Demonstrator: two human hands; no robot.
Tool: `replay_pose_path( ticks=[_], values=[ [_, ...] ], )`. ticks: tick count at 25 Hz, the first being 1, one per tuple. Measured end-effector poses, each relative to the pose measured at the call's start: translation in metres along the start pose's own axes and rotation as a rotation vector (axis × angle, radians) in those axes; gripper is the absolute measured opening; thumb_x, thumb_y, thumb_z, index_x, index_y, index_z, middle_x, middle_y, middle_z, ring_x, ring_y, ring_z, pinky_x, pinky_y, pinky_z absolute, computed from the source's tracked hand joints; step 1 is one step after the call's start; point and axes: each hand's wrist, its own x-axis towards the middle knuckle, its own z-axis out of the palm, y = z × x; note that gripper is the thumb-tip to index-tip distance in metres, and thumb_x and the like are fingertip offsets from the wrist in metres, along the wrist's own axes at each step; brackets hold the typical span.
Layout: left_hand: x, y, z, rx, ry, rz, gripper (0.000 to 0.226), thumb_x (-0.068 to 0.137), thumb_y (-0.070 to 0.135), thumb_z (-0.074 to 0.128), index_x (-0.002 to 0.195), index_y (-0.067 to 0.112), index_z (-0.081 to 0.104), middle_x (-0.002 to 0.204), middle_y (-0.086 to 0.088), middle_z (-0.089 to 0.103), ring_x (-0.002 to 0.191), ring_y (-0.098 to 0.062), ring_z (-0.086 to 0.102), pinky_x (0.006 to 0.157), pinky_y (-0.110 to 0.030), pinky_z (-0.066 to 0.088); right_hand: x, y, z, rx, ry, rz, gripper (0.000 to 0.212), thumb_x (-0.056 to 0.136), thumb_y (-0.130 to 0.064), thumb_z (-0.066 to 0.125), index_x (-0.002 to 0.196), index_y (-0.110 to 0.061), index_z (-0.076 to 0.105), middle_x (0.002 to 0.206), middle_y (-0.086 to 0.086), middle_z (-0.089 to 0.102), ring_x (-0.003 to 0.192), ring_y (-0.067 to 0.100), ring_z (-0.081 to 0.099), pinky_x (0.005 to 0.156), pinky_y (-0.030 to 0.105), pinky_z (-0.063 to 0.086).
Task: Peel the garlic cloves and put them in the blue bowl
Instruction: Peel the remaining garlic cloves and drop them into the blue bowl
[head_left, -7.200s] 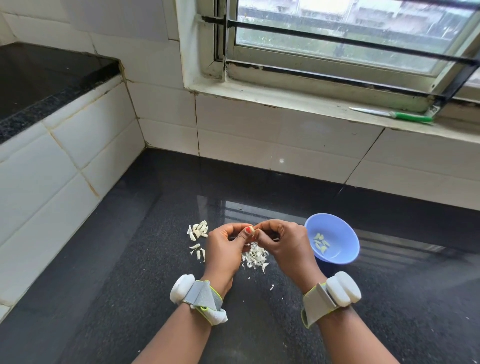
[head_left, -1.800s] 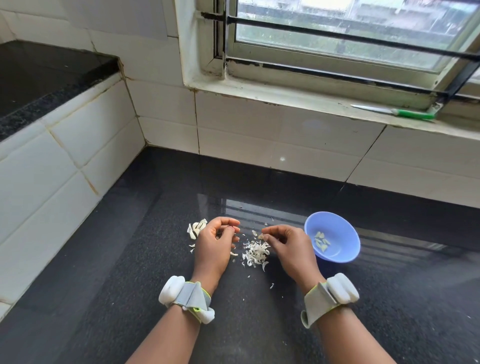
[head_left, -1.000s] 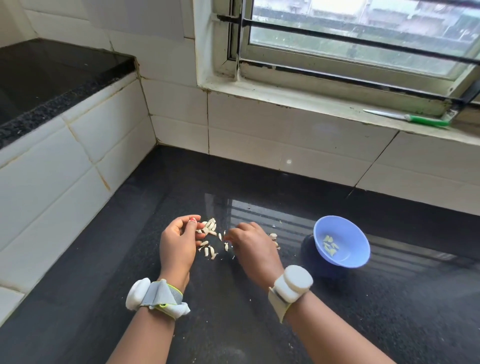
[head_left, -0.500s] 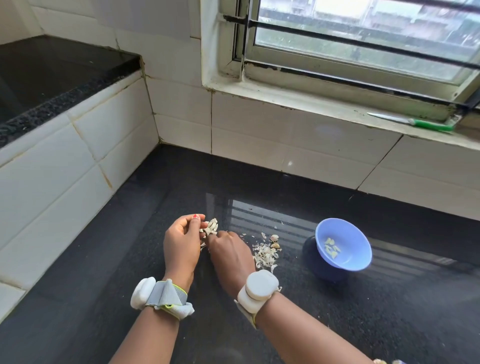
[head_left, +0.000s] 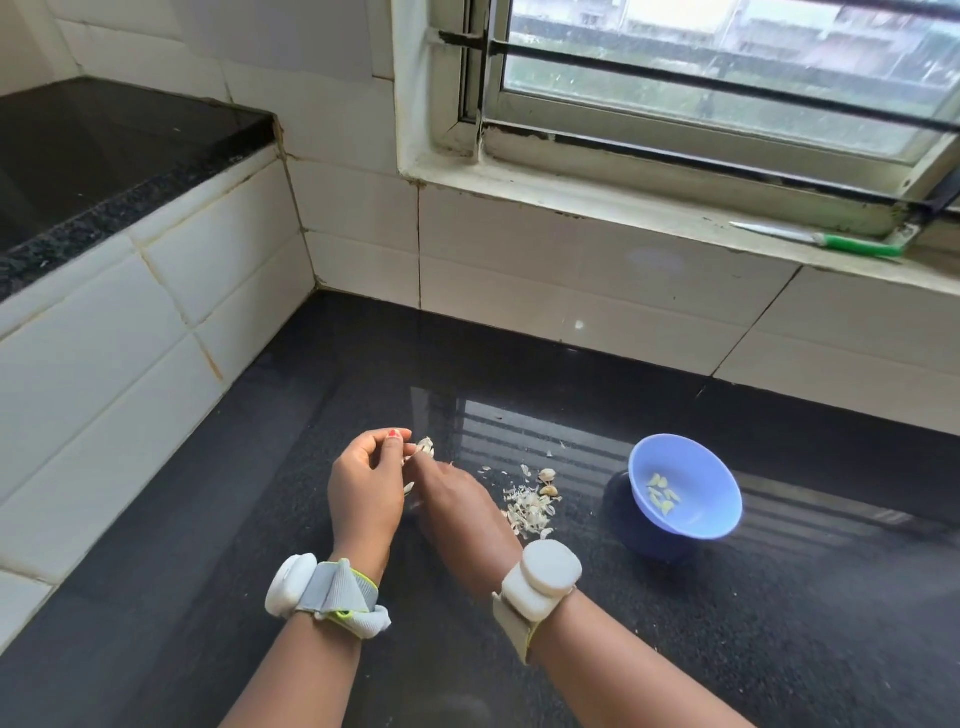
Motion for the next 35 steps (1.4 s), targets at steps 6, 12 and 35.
replay_pose_path(
  ticks=[6, 12, 35],
  values=[
    [-0.017, 0.000, 0.001, 0.025, -0.185, 0.060, 0.013, 0.090, 0.018, 0.062, 0.088, 0.021, 0.075, 0.082, 0.009, 0.073, 0.080, -0.004, 0.066, 0.075, -0.024, 0.051, -0.016, 0.016, -0.018, 0.584, 0.257, 0.441, 0.030, 0.082, -0.004, 0.072, 0.085, -0.030, 0.058, 0.076, -0.007, 0.069, 0.067, 0.003, 0.063, 0.067, 0.023, 0.054],
    [-0.043, 0.010, 0.028, 0.014, -0.340, 0.049, 0.006, 0.083, 0.020, 0.071, 0.078, 0.023, 0.074, 0.069, 0.007, 0.072, 0.064, -0.005, 0.064, 0.065, -0.026, 0.053, -0.039, 0.032, -0.053, 0.666, 0.432, 0.551, 0.018, 0.083, -0.009, 0.075, 0.087, -0.026, 0.070, 0.077, -0.003, 0.074, 0.072, 0.007, 0.070, 0.068, 0.018, 0.055],
    [-0.073, 0.027, 0.084, -0.300, -0.201, -0.200, 0.014, 0.091, 0.012, 0.060, 0.079, 0.011, 0.067, 0.068, -0.002, 0.068, 0.067, -0.016, 0.060, 0.067, -0.030, 0.051, -0.057, 0.065, -0.074, 1.369, 0.281, 0.582, 0.015, 0.092, -0.001, 0.060, 0.084, -0.006, 0.073, 0.076, 0.009, 0.071, 0.069, 0.012, 0.065, 0.065, 0.021, 0.054]
  ],
)
